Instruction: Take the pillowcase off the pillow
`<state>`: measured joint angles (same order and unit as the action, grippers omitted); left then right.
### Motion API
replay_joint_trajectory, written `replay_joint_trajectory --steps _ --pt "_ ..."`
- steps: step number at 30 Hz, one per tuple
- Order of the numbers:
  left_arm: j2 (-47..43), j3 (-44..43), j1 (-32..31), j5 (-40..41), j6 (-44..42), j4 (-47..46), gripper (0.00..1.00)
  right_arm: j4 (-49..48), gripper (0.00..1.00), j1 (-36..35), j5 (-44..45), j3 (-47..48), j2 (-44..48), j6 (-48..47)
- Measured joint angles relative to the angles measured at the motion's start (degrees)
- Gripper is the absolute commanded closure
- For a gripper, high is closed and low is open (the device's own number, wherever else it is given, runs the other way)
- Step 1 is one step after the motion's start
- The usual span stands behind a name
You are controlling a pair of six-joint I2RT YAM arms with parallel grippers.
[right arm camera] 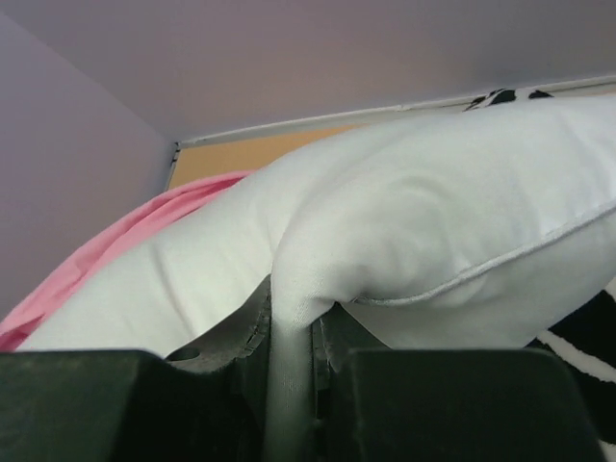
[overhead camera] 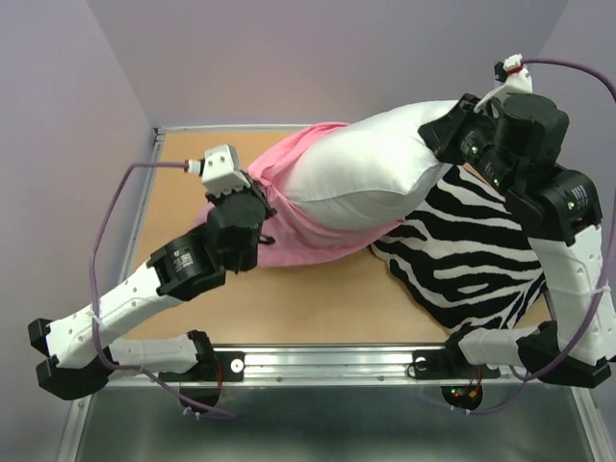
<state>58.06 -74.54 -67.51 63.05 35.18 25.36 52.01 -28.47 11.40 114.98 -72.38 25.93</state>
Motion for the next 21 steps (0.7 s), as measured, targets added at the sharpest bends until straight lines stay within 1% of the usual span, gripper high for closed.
replay_joint_trajectory --steps 1,2,3,5,6,7,8,10,12,13,15,19,21 --pt "0.0 -0.1 2.6 -1.9 -3.7 -1.3 1.00 0.0 0.99 0.0 -0.6 -0.5 -0.3 0.2" --pt "0.7 -0.6 8.2 -5.7 -7.8 -4.4 1.00 -0.1 0.99 0.0 -1.0 -0.8 -0.9 0.3" --pt "3.8 -4.5 15.3 -11.3 -12.5 -3.1 1.00 -0.6 0.99 0.0 -1.9 -1.5 -1.7 0.7" --pt "10.8 -15.0 24.9 -18.4 -17.0 -2.1 1.00 -1.6 1.00 0.0 -3.5 -3.3 -3.2 1.2" --pt "14.7 -20.3 28.0 -21.2 -18.6 -1.0 1.00 -2.4 1.00 0.0 -4.5 -4.9 -4.3 1.8" --pt "20.9 -29.0 32.3 -25.3 -20.8 -0.4 1.00 -2.9 0.99 0.0 -5.0 -5.9 -4.9 2.1" --pt "25.1 -33.6 34.5 -27.1 -21.9 0.0 1.00 -4.0 0.99 0.0 -5.7 -8.2 -5.4 2.4" --pt "31.5 -42.0 36.6 -29.4 -23.6 3.5 1.00 -4.6 0.99 0.0 -6.8 -11.7 -5.9 2.6" --pt "38.8 -52.4 37.2 -30.8 -25.2 7.5 1.00 -6.7 0.99 0.0 -7.6 -17.4 -6.0 2.7" --pt "41.0 -56.2 35.9 -29.9 -26.5 10.0 1.00 -7.5 0.99 0.0 -8.1 -20.4 -6.0 2.8" --pt "43.0 -59.5 32.1 -26.9 -29.0 11.8 1.00 -9.3 0.99 0.1 -8.8 -24.6 -5.8 2.8" --pt "42.6 -59.8 20.5 -20.9 -34.5 13.5 1.00 -10.8 1.00 0.4 -10.2 -31.6 -3.7 2.7" --pt "39.8 -55.5 15.2 -16.5 -37.2 12.1 1.00 -10.8 0.99 0.4 -11.1 -33.2 -2.2 2.3"
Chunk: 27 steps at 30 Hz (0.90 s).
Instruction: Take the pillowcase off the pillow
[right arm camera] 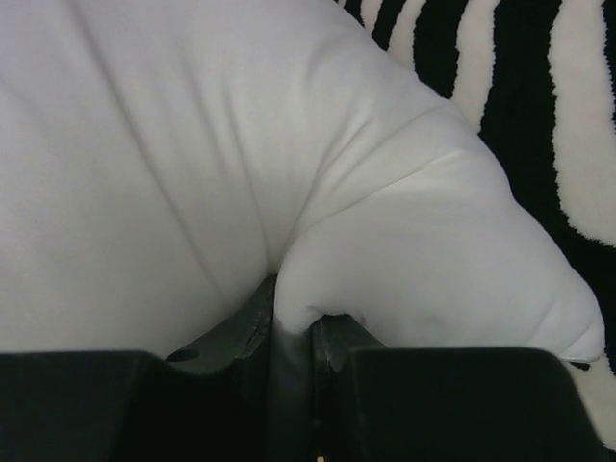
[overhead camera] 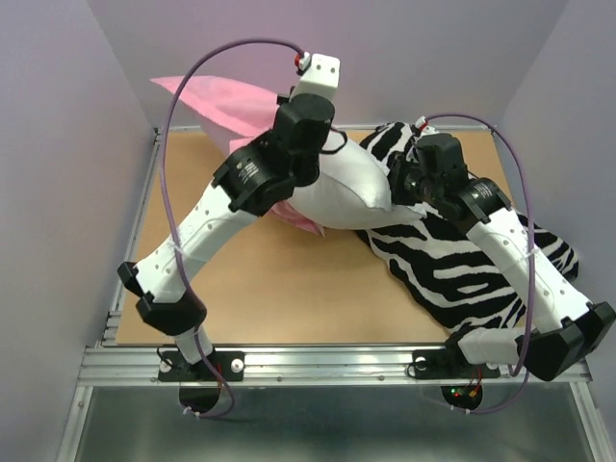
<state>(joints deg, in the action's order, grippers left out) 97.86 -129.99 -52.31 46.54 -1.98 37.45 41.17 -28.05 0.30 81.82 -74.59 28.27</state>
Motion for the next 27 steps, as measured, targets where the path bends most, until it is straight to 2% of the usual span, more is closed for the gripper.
replay_joint_trajectory --steps 3,5,6,8,9,10,12,13,16,17,18,19,21,22,25,27 --pt "-5.2 5.3 -6.4 8.3 -4.9 -1.7 1.00 0.0 0.99 0.0 -1.9 -0.6 3.0 -0.5" --pt "-7.6 6.3 -12.0 16.9 -12.5 -6.8 1.00 -0.2 0.99 0.0 -3.3 -0.6 5.3 -0.5" --pt "-8.3 7.2 -14.6 20.9 -16.5 -11.7 1.00 -0.4 1.00 0.0 -4.0 -0.6 6.3 -0.5" --pt "-9.6 11.2 -18.9 27.4 -31.0 -27.9 1.00 -0.8 1.00 -0.1 -5.4 -0.5 8.1 -0.4" --pt "-9.1 12.1 -21.0 30.8 -40.2 -39.2 1.00 -1.1 0.99 -0.1 -6.3 -0.5 8.8 -0.4" --pt "-8.4 12.1 -21.7 32.7 -45.1 -45.6 1.00 -1.3 1.00 -0.1 -7.0 -0.4 9.1 -0.4" --pt "-4.0 6.5 -21.5 36.5 -53.5 -54.7 1.00 -1.2 0.99 -0.1 -7.8 -0.4 9.1 -0.2" --pt "-2.3 4.6 -20.2 37.3 -54.8 -55.5 1.00 -1.2 0.99 -0.2 -8.1 -0.4 8.7 0.1" --pt "4.8 -8.4 -15.1 35.6 -45.0 -39.9 1.00 -1.3 0.99 -0.2 -8.1 -0.7 7.8 0.7" --pt "7.7 -13.5 -11.6 31.1 -38.3 -31.9 1.00 -1.6 1.00 -0.2 -8.0 -1.0 7.7 1.1" --pt "8.4 -14.4 -7.7 23.7 -30.4 -24.4 1.00 -1.7 1.00 -0.1 -7.8 -1.2 7.7 1.4" --pt "7.9 -12.3 -4.5 18.3 -25.5 -21.7 1.00 -1.8 0.99 -0.1 -7.2 -1.5 7.7 1.6" --pt "2.9 1.3 6.5 0.9 -14.4 -16.8 1.00 -1.7 0.99 -0.1 -5.9 -2.4 7.5 1.9" --pt "1.6 6.2 9.8 -4.1 -10.7 -16.3 1.00 -1.7 0.99 -0.1 -5.4 -3.0 7.0 2.0" --pt "-2.4 26.8 23.3 -24.5 3.1 -19.1 1.00 -1.9 0.94 -0.2 -3.6 -5.1 4.6 1.9" --pt "-2.9 34.9 27.1 -30.3 7.2 -20.2 1.00 -1.6 0.83 -0.1 -1.6 -7.2 1.8 1.6"
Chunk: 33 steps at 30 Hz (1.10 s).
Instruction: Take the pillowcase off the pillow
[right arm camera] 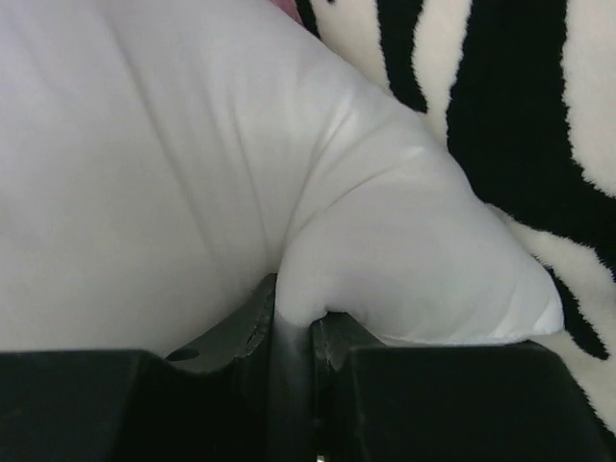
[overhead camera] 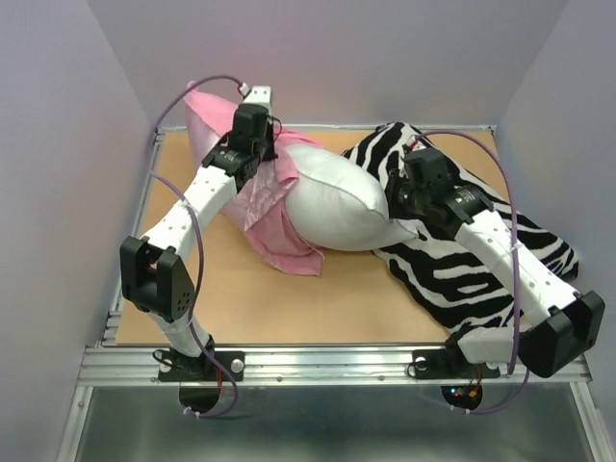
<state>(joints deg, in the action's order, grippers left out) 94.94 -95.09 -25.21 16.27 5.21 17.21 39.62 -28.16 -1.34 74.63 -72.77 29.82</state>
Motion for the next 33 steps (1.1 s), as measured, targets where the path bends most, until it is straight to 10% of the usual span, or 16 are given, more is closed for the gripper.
replay_joint_trajectory --steps 4,7,25,33 --pt "0.4 9.7 0.8 -9.0 6.1 -6.6 1.00 -0.2 0.38 0.3 3.3 -3.9 -3.3 -0.3" --pt "0.2 11.4 0.5 -12.3 8.6 -12.1 1.00 0.0 0.25 0.3 6.9 -4.3 -2.9 -0.5" --pt "14.0 -3.3 -0.2 -16.5 15.8 -13.1 0.99 -15.4 0.00 0.0 4.3 -7.1 27.0 -11.0" --pt "14.1 -3.4 -0.2 -16.6 16.4 -13.3 0.75 -19.1 0.00 0.0 0.2 -19.7 25.9 -10.6"
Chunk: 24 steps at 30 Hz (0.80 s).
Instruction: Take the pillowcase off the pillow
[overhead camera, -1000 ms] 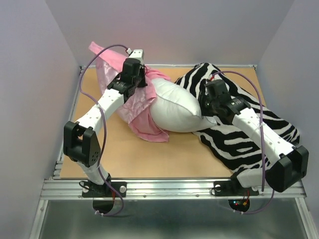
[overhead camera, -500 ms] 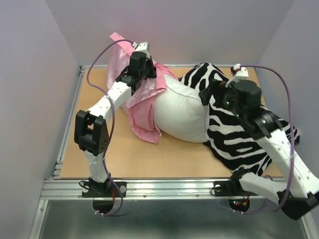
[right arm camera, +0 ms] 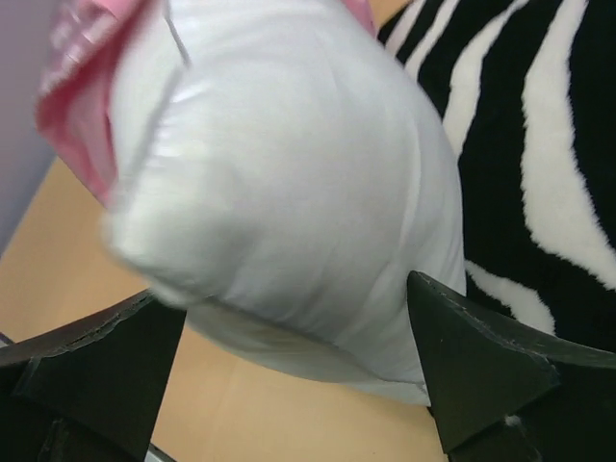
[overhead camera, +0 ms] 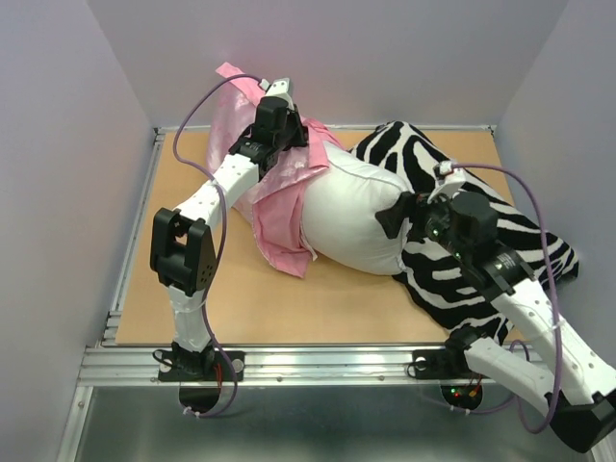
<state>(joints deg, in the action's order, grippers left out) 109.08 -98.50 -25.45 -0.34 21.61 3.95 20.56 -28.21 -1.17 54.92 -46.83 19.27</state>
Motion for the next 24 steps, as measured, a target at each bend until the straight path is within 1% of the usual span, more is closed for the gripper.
replay_joint_trajectory --steps 4,7,9,10,11,12,13,14,15,16,17,18,19,20,21,22,24 --pt "0.0 0.0 -0.1 -0.3 -0.1 -0.2 0.75 -2.4 0.00 0.0 -2.3 -7.7 -1.2 0.7" --pt "0.0 0.0 -0.4 -0.3 -0.5 -0.2 0.74 -6.3 0.00 0.0 -2.5 -11.5 1.5 1.5" --pt "0.0 0.0 -0.5 -0.3 -0.7 -0.2 0.71 -8.1 0.00 0.0 -2.3 -12.9 3.3 2.0" --pt "0.0 -0.1 -0.5 -0.3 -0.8 -0.2 0.68 -8.7 0.00 0.0 -2.3 -13.1 3.4 2.1" --pt "0.0 -0.2 -0.6 -0.2 -1.0 -0.2 0.65 -10.0 0.01 0.0 -2.3 -13.4 3.3 2.3" --pt "0.0 -0.3 -0.7 -0.2 -1.2 -0.2 0.62 -11.1 0.05 0.0 -2.3 -13.8 2.9 2.6" --pt "0.0 -0.3 -0.9 -0.1 -1.6 -0.2 0.60 -12.0 0.12 0.0 -2.1 -14.2 2.5 3.0" --pt "0.0 -0.3 -1.2 0.2 -1.9 -0.3 0.49 -12.8 0.38 0.0 -1.7 -14.3 1.5 3.4" --pt "0.0 -0.3 -1.5 0.3 -2.3 -0.5 0.41 -13.6 0.54 0.0 -1.5 -14.3 0.5 3.9" --pt "0.0 -0.3 -1.9 0.7 -2.9 -0.6 0.37 -14.6 0.78 0.0 -1.1 -14.3 -0.5 4.0" --pt "-0.3 -0.1 -2.3 1.1 -3.3 -1.1 0.32 -15.1 0.86 0.0 -0.4 -14.2 -1.5 4.5" --pt "-1.2 1.0 -2.7 1.5 -3.8 -1.9 0.22 -15.5 0.92 0.0 0.9 -14.1 -2.7 5.4" --pt "-2.6 2.6 -3.1 1.9 -4.0 -2.4 0.22 -15.3 1.00 0.0 1.7 -13.6 -3.7 6.3" --pt "-4.8 4.7 -3.6 2.4 -4.6 -3.0 0.21 -14.7 1.00 0.0 2.6 -12.9 -4.5 6.8" --pt "-6.3 6.1 -3.8 2.9 -4.9 -3.1 0.16 -13.0 1.00 0.0 4.0 -11.1 -5.7 7.9" --pt "-8.8 8.0 -4.2 3.6 -5.2 -3.1 0.03 -10.8 0.99 0.0 5.4 -8.7 -7.5 8.9" --pt "-14.8 11.9 -4.8 5.5 -5.8 -2.8 0.03 -7.9 0.99 0.0 7.4 -4.5 -10.5 10.1"
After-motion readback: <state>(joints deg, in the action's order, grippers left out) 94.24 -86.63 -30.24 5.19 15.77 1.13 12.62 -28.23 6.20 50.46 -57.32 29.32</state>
